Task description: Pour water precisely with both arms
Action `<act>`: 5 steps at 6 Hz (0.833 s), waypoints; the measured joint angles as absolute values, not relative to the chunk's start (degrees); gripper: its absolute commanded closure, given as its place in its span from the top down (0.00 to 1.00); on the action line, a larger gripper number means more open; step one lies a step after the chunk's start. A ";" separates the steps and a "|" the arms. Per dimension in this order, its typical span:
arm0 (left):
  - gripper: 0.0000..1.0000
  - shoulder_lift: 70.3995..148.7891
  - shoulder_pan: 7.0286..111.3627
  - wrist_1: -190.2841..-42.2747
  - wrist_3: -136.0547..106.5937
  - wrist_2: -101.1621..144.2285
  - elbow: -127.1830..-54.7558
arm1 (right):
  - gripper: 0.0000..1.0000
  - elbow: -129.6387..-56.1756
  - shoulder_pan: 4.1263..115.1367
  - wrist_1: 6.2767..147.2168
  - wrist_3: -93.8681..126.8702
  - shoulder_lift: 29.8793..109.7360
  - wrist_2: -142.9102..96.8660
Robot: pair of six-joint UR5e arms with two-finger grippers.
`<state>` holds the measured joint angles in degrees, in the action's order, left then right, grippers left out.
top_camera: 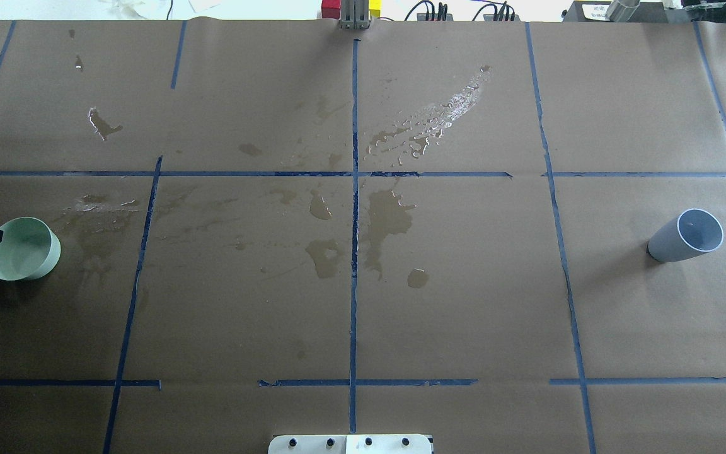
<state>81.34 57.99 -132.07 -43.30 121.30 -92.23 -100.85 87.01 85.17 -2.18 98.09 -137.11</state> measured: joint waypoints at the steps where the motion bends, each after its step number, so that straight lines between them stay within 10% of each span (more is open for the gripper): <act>1: 0.16 81.31 56.77 -133.25 -43.62 121.38 -91.45 | 1.00 -100.82 87.01 85.17 -2.19 98.09 -137.11; 5: 0.00 82.01 55.61 -133.49 -43.82 125.84 -91.93 | 1.00 -100.73 87.01 85.17 -2.20 98.09 -137.11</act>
